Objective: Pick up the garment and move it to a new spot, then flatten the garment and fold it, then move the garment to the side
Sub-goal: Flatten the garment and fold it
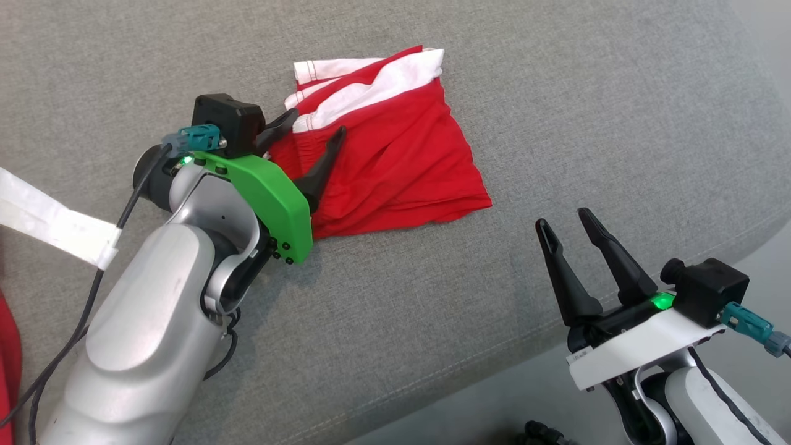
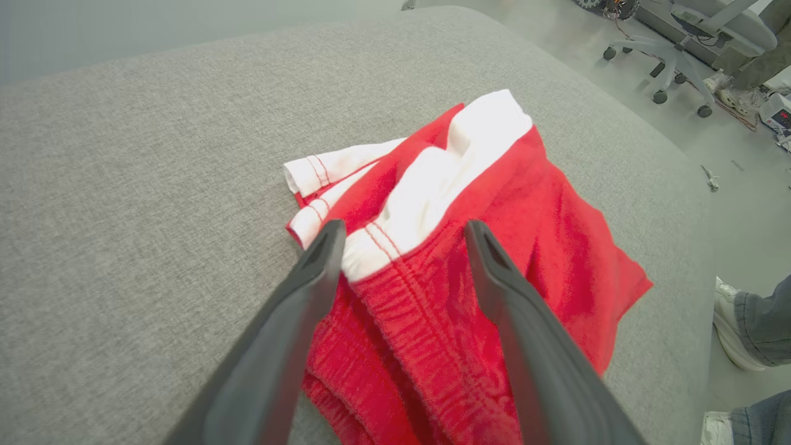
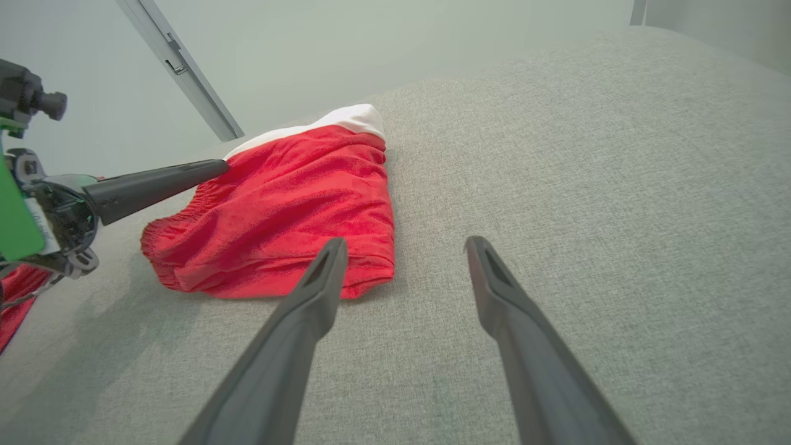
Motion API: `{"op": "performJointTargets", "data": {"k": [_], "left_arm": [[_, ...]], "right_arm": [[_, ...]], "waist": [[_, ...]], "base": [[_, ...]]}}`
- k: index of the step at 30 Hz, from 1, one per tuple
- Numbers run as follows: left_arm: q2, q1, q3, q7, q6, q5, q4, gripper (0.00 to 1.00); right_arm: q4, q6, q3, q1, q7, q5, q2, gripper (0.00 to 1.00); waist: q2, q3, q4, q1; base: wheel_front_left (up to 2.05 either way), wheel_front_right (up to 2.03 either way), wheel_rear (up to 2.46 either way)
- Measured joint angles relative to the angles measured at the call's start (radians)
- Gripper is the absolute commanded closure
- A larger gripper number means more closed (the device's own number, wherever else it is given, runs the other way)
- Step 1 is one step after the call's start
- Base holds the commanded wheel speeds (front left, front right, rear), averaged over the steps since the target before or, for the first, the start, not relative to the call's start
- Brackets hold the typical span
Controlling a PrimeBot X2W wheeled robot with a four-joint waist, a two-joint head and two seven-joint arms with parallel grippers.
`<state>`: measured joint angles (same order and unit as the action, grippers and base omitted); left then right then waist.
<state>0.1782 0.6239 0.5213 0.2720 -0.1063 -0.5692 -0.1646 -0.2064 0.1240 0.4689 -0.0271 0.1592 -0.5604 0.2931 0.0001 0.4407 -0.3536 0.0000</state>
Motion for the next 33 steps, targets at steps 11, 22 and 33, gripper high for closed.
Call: {"op": "performJointTargets", "data": {"k": [11,22,33], "left_arm": [[-0.008,0.050,0.017,-0.011,-0.009,-0.026,-0.067,1.00],[-0.029,0.128,-0.007,-0.072,-0.010,-0.032,-0.100,1.00],[0.011,0.156,-0.018,-0.071,-0.010,-0.015,-0.230,0.69]], "right_arm": [[0.031,0.001,-0.004,0.000,0.018,0.007,-0.015,0.00],[0.056,0.001,0.002,-0.001,0.026,0.009,-0.025,0.00],[0.081,-0.001,0.030,-0.005,0.025,0.016,-0.035,0.00]], "waist": [[0.0000,0.011,-0.006,0.0000],[0.0000,0.007,0.006,0.0000],[0.0000,0.005,-0.007,0.0000]], "base": [[0.00,0.00,0.00],[0.00,0.00,0.00],[0.00,0.00,0.00]]}}
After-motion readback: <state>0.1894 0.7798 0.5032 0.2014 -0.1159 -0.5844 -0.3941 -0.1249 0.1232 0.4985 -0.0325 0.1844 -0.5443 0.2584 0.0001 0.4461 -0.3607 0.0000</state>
